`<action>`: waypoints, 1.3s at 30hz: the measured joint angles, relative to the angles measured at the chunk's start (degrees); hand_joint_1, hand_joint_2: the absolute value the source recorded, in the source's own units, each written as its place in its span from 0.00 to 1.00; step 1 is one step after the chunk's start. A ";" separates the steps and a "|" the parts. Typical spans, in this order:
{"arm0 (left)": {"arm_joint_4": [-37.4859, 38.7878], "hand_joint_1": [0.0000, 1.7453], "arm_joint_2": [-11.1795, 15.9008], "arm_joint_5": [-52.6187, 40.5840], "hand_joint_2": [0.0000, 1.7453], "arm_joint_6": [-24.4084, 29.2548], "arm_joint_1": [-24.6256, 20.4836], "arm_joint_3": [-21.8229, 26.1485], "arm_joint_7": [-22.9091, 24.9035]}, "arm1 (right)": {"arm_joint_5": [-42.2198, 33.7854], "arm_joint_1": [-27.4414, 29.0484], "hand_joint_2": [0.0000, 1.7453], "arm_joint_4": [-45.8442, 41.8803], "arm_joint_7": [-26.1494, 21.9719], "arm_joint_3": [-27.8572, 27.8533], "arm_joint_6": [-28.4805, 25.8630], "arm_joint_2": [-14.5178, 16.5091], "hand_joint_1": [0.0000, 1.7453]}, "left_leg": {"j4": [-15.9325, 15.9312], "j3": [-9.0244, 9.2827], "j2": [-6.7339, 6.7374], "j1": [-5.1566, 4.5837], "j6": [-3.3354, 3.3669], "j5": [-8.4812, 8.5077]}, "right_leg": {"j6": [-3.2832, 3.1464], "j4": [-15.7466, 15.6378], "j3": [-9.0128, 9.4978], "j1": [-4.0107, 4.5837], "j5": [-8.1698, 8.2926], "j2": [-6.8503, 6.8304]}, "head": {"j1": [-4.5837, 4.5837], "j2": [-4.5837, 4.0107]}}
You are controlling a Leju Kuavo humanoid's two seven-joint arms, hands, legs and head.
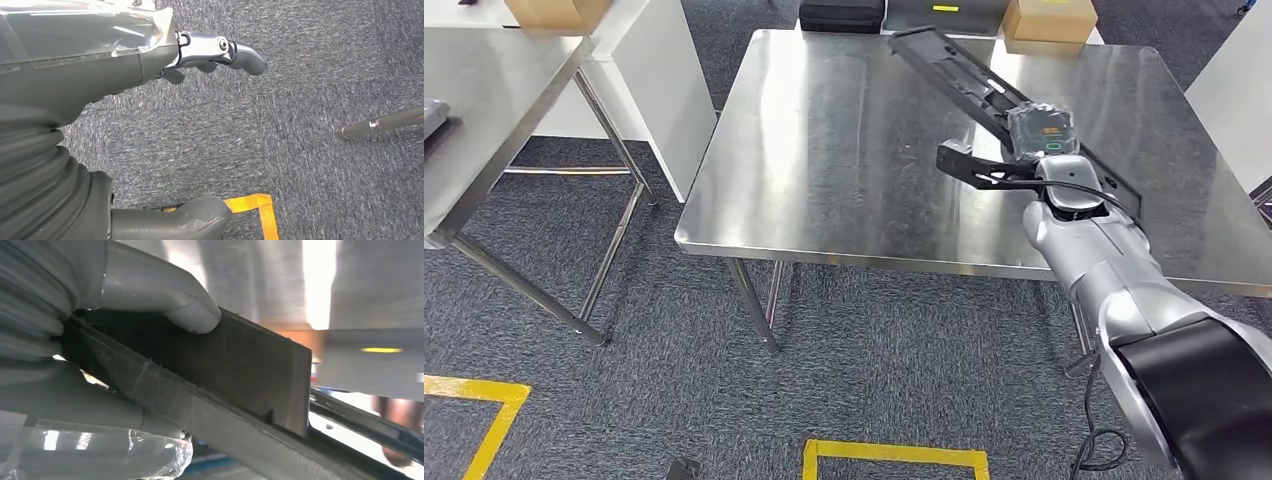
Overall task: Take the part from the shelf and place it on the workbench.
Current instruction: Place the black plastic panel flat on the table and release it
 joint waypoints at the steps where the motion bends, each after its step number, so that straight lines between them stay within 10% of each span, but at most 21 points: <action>1: 0.00 0.00 0.00 0.02 1.00 0.02 0.03 0.14 -0.10 | 0.02 -0.26 1.00 0.30 0.55 -0.05 0.01 -0.49 1.00 | -0.09 0.07 0.05 0.00 -0.02 -0.01 | 0.00 0.00 0.01 0.03 0.00 0.04 | -0.02 0.00; 22: 0.00 0.00 -0.04 0.45 1.00 -4.78 -0.07 1.55 3.86 | 0.16 -0.51 1.00 2.61 3.66 -2.18 0.69 -3.98 1.00 | -0.38 0.30 0.56 -0.35 -0.45 -0.03 | -0.30 0.05 0.00 0.02 -0.01 0.51 | 0.02 0.00; 28: 0.00 0.00 0.04 -0.13 1.00 -4.80 -0.10 1.57 3.89 | 0.84 -0.16 1.00 2.63 3.26 -2.75 1.08 -3.92 1.00 | -0.70 0.62 0.58 -0.49 0.61 -0.10 | 0.11 -0.56 0.31 -0.39 0.13 0.50 | 0.01 0.00; 35: 0.00 0.00 -0.22 -0.36 1.00 -5.46 -0.27 1.59 3.61 | 0.98 0.84 1.00 2.71 2.78 -3.19 1.08 -4.41 1.00 | -2.62 2.53 0.75 0.19 0.98 0.08 | 0.37 14.99 -7.57 -0.70 -5.29 0.39 | 0.15 0.00; 39: -0.01 0.00 -0.25 -0.42 1.00 -5.80 -0.29 1.60 3.33 | 1.18 1.05 1.00 2.71 2.68 -3.26 1.08 -4.47 1.00 | -1.26 2.82 0.65 0.57 -0.59 -1.45 | 2.53 2.39 -1.39 -1.56 -0.28 0.48 | 0.26 0.00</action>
